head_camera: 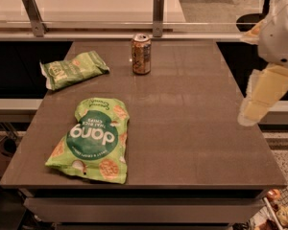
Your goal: Pick green jalapeno chip bag
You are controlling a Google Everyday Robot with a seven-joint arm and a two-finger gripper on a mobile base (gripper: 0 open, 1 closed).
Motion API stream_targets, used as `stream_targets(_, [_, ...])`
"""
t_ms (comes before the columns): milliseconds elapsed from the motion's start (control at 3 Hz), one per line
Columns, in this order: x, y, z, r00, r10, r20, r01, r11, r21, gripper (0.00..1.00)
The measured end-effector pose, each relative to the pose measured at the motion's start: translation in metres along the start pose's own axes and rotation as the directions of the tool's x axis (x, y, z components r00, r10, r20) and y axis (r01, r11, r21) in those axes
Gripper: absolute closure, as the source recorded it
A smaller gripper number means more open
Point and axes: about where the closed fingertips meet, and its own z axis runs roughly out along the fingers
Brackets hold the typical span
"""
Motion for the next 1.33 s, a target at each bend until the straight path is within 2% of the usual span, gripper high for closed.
stream_targets(333, [-0.047, -0.01, 0.021, 0.998, -0.057, 0.024, 0.055, 0.9941, 0.094, 0.0])
stream_targets(667, [-0.08, -0.024, 0.035, 0.995, -0.1, 0.026, 0.093, 0.9787, 0.183, 0.0])
stream_targets(1000, [-0.101, -0.036, 0.049, 0.992, -0.118, 0.044, 0.103, 0.9629, 0.249, 0.0])
stream_targets(1333, [-0.127, -0.05, 0.066, 0.986, -0.142, 0.092, 0.11, 0.9495, 0.294, 0.0])
